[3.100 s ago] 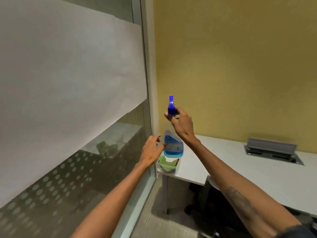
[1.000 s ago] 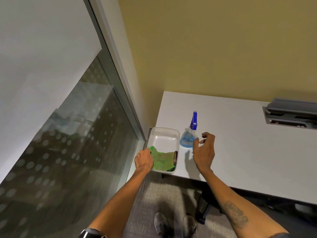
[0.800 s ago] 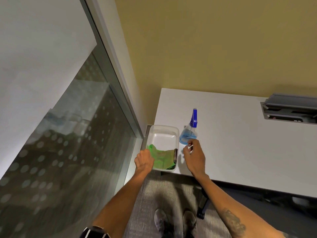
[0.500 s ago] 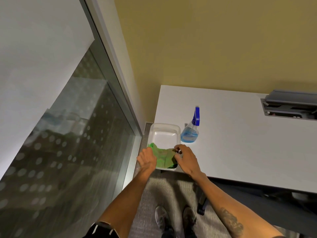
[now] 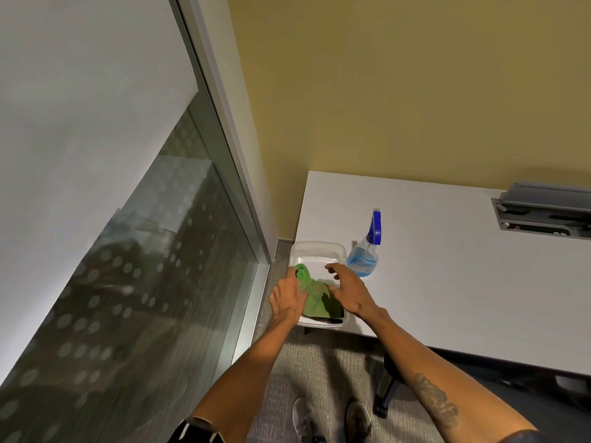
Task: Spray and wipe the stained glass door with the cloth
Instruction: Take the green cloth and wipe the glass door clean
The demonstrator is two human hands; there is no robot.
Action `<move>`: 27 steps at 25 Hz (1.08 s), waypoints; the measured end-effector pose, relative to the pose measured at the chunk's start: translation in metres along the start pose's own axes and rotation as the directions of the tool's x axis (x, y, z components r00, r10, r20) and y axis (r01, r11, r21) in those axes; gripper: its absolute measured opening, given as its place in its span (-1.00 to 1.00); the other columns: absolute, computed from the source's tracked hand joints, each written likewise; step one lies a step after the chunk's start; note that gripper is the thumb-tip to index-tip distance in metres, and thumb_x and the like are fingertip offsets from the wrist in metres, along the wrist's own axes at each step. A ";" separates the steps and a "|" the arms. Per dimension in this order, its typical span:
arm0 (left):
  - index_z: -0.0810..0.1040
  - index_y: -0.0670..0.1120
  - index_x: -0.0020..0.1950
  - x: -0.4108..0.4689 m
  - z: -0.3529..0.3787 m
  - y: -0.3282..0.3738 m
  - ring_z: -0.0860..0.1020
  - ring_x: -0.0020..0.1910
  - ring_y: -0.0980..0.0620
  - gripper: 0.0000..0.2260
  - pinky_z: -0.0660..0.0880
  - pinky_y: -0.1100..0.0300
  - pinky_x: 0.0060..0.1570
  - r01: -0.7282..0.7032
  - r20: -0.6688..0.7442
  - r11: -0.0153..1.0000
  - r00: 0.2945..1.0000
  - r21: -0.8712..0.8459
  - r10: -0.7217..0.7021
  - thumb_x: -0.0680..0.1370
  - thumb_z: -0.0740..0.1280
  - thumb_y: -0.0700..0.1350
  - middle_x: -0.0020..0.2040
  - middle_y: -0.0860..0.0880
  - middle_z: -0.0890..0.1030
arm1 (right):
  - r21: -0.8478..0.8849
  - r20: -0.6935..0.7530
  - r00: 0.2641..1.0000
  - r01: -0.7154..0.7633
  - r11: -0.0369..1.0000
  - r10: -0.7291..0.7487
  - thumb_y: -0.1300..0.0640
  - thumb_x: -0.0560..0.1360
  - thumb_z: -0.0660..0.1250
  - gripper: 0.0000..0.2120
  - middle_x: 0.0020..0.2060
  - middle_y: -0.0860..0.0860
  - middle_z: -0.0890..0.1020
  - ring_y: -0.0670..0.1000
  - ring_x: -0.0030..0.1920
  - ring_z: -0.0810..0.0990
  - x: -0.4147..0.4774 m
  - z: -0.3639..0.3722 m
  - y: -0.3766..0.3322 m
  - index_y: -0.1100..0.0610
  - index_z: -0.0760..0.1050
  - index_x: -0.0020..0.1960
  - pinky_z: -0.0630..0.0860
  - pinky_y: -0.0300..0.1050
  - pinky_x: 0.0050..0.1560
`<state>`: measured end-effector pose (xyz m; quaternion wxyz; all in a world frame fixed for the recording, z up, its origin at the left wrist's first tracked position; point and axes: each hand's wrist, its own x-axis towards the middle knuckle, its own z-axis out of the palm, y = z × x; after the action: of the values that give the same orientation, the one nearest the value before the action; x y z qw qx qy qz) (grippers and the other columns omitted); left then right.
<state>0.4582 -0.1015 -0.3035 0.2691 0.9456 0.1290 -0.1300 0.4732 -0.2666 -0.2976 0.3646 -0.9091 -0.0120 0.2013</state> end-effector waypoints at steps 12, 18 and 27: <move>0.23 0.08 0.57 -0.044 -0.047 0.028 0.67 0.02 -0.06 -0.32 0.54 0.20 -0.21 -0.299 -0.168 0.949 0.945 -0.101 0.280 0.51 0.42 -0.14 0.18 0.09 0.67 | -0.104 0.055 0.947 0.322 0.941 -0.318 0.23 0.58 0.39 -0.56 0.50 0.16 0.42 0.17 0.53 0.33 -0.018 -0.043 -0.046 0.14 0.43 0.45 0.23 0.16 0.58; 0.25 0.09 0.58 -0.094 -0.080 0.036 0.47 0.07 0.05 -0.35 0.55 0.10 0.03 -0.420 -0.244 0.905 0.886 -0.065 0.393 0.52 0.39 -0.14 0.17 0.10 0.64 | -0.138 0.019 0.933 0.359 0.923 -0.360 0.20 0.56 0.39 -0.77 0.16 0.15 0.62 0.10 0.12 0.55 -0.066 -0.066 -0.061 0.15 0.57 0.21 0.54 0.13 0.27; 0.40 0.04 0.52 -0.233 -0.106 0.035 0.48 0.37 0.06 -0.44 0.38 0.12 0.40 -0.480 -0.417 0.690 0.866 -0.542 0.275 0.53 0.42 0.05 0.33 0.07 0.60 | 0.151 -0.075 0.817 0.575 0.804 -0.571 -0.09 0.43 0.30 -0.69 -0.03 0.00 0.65 -0.08 -0.02 0.59 -0.207 -0.110 -0.083 0.01 0.60 0.09 0.57 -0.12 0.01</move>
<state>0.2708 -0.1137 -0.1263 0.5669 0.8140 0.0049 0.1263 0.3348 -0.3133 -0.0967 0.4831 -0.8318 -0.2643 0.0702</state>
